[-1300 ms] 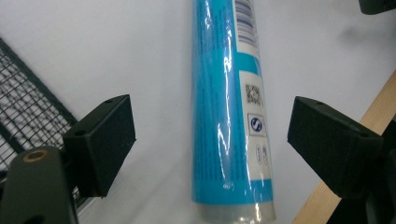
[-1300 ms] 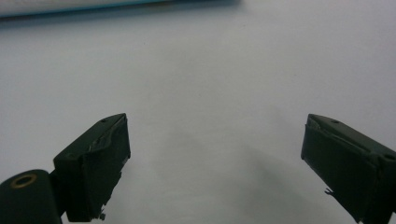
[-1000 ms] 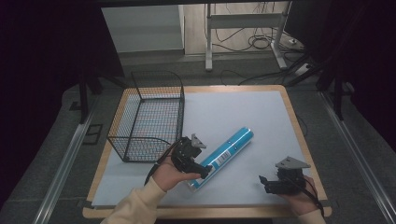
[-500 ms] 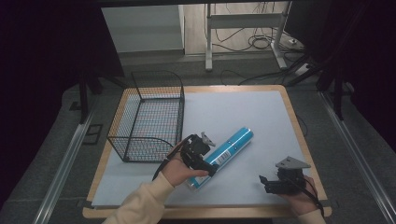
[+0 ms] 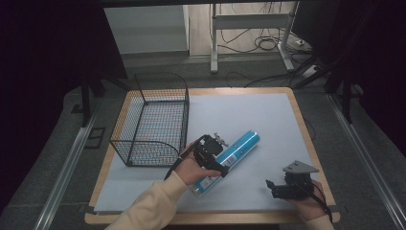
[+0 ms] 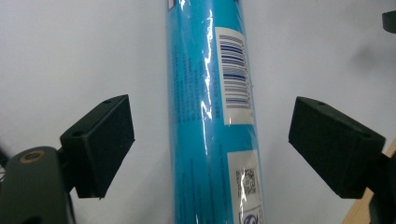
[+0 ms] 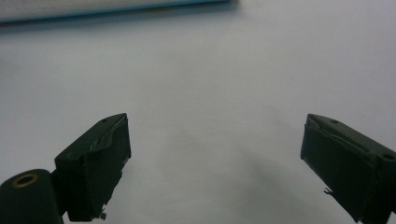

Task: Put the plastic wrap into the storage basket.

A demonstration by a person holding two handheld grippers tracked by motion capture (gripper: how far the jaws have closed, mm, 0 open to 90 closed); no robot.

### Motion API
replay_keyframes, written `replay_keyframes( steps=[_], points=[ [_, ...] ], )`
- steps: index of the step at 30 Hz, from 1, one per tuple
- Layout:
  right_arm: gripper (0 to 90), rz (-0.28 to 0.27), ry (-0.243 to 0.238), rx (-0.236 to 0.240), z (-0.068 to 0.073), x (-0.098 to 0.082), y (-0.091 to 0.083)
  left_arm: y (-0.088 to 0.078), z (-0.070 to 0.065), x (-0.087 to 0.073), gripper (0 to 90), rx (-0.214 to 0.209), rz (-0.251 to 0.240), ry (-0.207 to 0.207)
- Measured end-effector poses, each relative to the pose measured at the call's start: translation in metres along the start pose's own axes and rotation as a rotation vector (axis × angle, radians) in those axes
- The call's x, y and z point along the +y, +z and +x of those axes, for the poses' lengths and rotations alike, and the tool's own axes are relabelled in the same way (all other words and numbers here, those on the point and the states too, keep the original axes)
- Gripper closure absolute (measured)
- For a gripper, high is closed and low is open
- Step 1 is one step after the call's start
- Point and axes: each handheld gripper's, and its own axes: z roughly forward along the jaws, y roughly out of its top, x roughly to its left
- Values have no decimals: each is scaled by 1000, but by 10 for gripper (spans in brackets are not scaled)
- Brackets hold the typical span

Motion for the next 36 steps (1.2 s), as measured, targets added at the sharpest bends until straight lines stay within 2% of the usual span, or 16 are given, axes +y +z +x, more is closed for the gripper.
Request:
replay_keyframes(
  steps=[13, 14, 24, 36],
  points=[
    [87, -2, 0, 2, 0, 0, 0, 17, -3, 18, 140, -6, 31, -9],
    [87, -3, 3, 2, 0, 0, 0, 19, -2, 20, 140, -3, 45, 3],
    [87, -3, 2, 7, 0, 0, 0, 37, -3, 32, 140, -2, 91, 10],
    [87, -1, 2, 5, 0, 0, 0, 50, -1, 36, 148, 2, 124, 5]
  ],
)
